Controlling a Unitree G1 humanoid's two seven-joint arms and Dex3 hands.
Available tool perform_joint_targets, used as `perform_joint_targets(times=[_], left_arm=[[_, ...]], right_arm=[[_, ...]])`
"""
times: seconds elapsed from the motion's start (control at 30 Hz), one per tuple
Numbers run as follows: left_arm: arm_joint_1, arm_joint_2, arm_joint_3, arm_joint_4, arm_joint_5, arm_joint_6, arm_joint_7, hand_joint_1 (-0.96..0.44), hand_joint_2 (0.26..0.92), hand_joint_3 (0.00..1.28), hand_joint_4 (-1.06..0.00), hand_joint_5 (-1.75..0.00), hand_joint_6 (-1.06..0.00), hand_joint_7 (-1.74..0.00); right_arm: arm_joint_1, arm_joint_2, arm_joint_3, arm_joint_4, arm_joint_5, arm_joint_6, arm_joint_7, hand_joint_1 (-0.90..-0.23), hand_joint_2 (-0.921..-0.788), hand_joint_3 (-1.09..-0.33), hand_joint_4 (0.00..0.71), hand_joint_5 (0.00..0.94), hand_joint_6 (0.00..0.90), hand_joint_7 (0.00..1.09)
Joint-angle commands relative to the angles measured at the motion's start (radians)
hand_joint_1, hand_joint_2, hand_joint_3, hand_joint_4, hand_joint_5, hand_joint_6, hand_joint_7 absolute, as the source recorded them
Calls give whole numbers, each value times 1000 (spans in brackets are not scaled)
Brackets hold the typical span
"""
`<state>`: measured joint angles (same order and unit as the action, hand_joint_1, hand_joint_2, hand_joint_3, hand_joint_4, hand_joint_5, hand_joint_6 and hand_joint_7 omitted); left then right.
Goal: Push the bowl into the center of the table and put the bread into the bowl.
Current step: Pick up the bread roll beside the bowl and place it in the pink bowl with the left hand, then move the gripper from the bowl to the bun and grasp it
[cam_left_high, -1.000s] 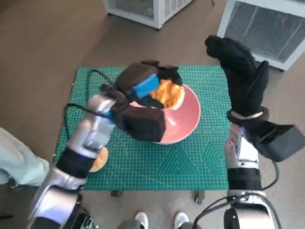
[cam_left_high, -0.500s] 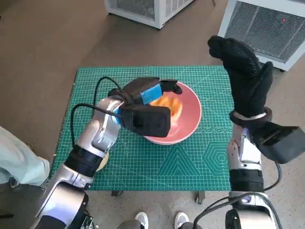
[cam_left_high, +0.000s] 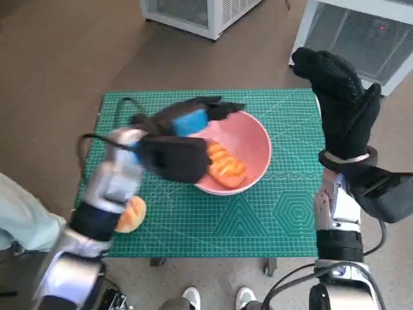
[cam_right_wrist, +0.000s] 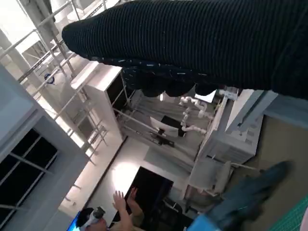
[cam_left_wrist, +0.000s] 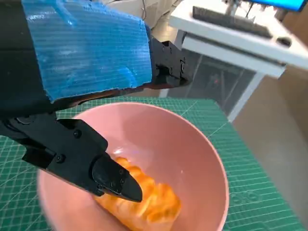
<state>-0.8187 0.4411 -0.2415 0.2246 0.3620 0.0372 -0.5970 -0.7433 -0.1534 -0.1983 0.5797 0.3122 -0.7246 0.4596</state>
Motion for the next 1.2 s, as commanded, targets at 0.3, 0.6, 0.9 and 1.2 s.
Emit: perform_joint_targets(times=[0.3,0.6,0.9,1.2], left_arm=[[245,203,281,-373,-215,33,-89,-239,745,2,1,1,-164,-3],[440,387,424,-516,-212,75,-139,-275,737,1,1,1,-178,-9],[587,491,484,-623,-210,187,-206,-224,748,5,-31,-8,-201,-14],[697,504,487,-697,-196,255,-201,-205,749,3,-67,-11,-211,-10]], right_arm=[[27,3,-2,4,-2,5,-11,-688,-921,-745,280,0,230,290],[20,4,2,4,12,25,1,-692,-921,-744,281,1,236,278],[9,5,6,10,22,43,20,-714,-921,-744,279,0,240,266],[-9,10,7,29,27,53,34,-733,-921,-740,275,0,240,259]])
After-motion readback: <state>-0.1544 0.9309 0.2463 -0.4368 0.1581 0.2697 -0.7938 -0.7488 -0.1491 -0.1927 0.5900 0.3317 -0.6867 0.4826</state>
